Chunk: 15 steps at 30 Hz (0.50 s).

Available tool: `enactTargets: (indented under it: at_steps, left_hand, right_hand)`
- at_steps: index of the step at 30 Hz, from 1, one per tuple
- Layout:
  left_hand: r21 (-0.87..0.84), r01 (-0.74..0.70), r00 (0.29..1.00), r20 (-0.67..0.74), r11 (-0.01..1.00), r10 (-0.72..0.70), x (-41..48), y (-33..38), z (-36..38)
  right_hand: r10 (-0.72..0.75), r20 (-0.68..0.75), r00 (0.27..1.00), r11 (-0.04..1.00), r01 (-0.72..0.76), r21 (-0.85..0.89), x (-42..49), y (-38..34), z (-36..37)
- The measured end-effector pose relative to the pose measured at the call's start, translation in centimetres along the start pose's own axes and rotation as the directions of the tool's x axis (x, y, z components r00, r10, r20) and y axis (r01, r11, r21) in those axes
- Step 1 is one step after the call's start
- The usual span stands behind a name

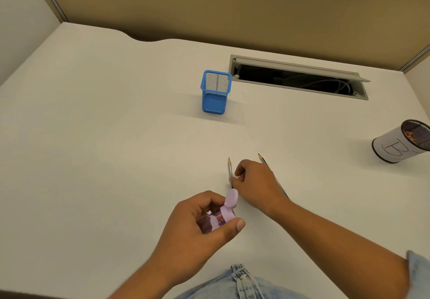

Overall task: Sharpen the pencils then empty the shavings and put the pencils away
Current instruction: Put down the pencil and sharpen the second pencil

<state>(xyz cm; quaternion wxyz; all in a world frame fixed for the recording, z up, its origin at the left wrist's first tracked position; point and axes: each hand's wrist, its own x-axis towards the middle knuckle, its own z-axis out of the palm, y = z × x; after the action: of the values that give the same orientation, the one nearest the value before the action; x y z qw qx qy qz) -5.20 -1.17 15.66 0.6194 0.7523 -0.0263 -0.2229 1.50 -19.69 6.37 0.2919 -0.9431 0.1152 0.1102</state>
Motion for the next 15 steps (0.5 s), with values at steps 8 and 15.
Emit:
enactTargets:
  at_steps: [8,15]
  left_hand:
    - [-0.019,0.013,0.999,-0.034,1.0,-0.014,-1.7,-0.6,-0.6]
    - [-0.004,0.019,0.998,-0.062,1.0,-0.019,-2.3,-0.6,-0.7]
  right_hand:
    - [0.039,0.025,0.999,0.998,-0.037,-0.045,0.5,-0.1,1.6]
    - [0.032,0.03,0.999,0.999,-0.031,-0.023,0.2,-0.3,1.4]
